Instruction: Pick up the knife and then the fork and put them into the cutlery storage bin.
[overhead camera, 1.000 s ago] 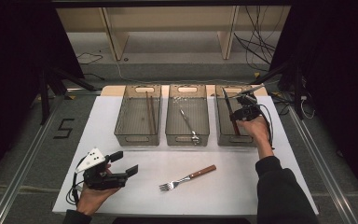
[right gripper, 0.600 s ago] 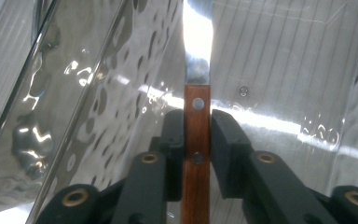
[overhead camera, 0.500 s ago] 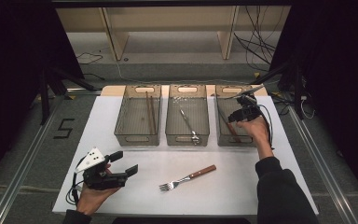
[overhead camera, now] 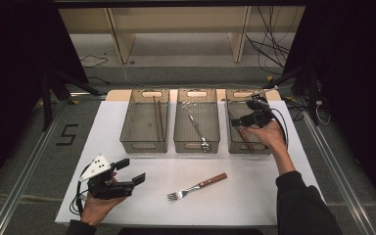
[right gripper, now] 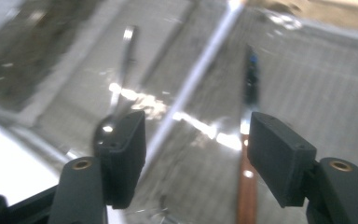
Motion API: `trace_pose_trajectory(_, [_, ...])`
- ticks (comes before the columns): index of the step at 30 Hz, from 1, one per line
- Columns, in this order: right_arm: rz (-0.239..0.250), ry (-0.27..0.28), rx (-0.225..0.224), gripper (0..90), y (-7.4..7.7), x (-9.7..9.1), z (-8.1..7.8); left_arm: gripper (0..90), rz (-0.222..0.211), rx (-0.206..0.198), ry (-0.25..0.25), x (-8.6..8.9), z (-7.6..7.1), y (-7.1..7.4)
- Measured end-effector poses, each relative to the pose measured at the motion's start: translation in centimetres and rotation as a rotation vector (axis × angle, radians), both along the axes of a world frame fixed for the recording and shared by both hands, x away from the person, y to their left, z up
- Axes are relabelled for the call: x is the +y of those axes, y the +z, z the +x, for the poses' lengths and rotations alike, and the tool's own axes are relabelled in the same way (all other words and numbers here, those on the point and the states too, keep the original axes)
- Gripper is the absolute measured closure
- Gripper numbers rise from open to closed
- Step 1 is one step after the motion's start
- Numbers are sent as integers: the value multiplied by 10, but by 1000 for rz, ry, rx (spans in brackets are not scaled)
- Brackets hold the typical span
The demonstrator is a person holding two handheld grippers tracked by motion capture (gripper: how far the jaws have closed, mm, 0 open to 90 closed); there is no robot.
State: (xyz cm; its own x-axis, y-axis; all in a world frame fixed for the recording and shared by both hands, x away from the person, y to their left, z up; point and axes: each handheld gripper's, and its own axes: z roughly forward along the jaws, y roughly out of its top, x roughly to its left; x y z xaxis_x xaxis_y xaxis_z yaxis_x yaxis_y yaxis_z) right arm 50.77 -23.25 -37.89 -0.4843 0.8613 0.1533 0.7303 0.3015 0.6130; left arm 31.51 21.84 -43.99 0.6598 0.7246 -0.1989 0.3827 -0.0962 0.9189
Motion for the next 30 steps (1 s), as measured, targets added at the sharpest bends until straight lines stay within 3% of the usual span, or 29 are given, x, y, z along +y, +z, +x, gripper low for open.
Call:
trace_pose_trajectory(5, [-10, 105, -48, 344, 11, 15, -15, 162, 1, -2, 0, 0, 0, 0])
trace_pose_trajectory(17, [-21, 252, -113, 294, 24, 34, -41, 162, 1, -4, 0, 0, 0, 0])
trace_pose_trajectory(30, [-65, 420, -125, 270, 27, 63, -66, 162, -1, -2, 1, 1, -1, 0])
